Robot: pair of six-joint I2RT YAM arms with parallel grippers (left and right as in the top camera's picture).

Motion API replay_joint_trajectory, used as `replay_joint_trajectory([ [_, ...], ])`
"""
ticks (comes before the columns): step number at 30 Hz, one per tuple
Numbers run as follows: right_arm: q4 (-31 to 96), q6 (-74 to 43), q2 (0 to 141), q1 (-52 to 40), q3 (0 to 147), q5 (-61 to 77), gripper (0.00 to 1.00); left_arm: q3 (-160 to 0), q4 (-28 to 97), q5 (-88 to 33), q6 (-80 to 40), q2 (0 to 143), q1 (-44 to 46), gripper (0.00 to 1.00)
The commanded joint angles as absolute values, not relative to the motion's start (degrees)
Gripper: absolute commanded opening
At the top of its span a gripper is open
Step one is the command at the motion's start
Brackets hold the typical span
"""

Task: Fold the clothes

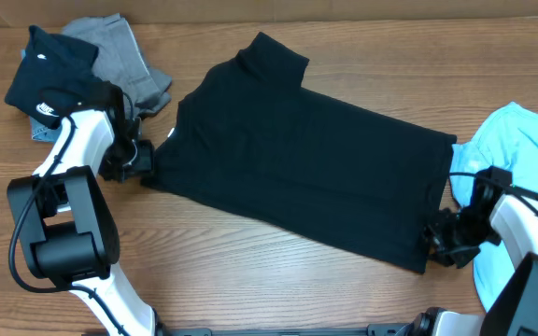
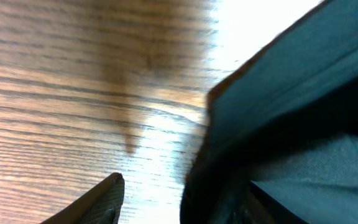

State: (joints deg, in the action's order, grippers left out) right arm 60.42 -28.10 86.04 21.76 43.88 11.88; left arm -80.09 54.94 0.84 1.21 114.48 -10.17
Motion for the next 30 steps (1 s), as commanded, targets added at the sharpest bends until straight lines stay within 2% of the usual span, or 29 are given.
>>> replay_joint_trajectory([
  [1,60.8,-22.1,81.4,21.9,49.3,15.4,0.41,-86.2,56.7,-4.7,1.9,113.0,-10.3,0.58],
  [5,60.8,-19.4,77.6,21.9,53.2,19.6,0.46,-92.8,60.7,-15.2,5.4,113.0,-8.8,0.53],
  [9,61.7,-17.6,74.7,21.9,55.5,22.5,0.47,-93.3,64.2,-14.6,5.5,113.1,-6.5,0.56],
  [10,61.9,-17.3,73.9,21.9,55.7,22.9,0.47,-92.5,64.6,-14.3,5.5,113.1,-6.1,0.58],
  [11,62.3,-17.3,73.3,21.9,55.9,22.8,0.47,-91.5,64.7,-12.9,4.9,113.1,-5.8,0.66],
  [14,63.5,-16.3,71.1,21.9,56.0,22.9,0.47,-88.4,64.3,0.6,-3.4,113.1,-5.8,0.79],
  [15,63.9,-16.1,70.5,21.9,56.0,22.8,0.48,-87.8,64.2,3.7,-5.1,113.1,-6.2,0.8],
  [17,64.5,-15.7,69.6,21.9,56.0,22.8,0.49,-87.5,64.1,0.9,-5.1,113.1,-7.1,0.8],
  [20,64.5,-15.6,69.2,21.9,56.0,22.8,0.52,-87.3,63.4,-15.2,1.2,113.1,-7.9,0.78],
  [22,64.5,-15.6,69.2,21.9,56.0,22.9,0.54,-86.2,62.7,-20.9,3.2,113.1,-7.6,0.79],
  [25,64.4,-15.6,69.2,21.9,56.0,22.8,0.55,-82.7,59.9,-20.6,3.0,113.1,-6.5,0.83],
  [30,65.1,-15.6,69.2,21.9,56.0,22.8,0.56,-72.3,50.6,-17.1,-2.0,113.1,-5.5,0.78],
])
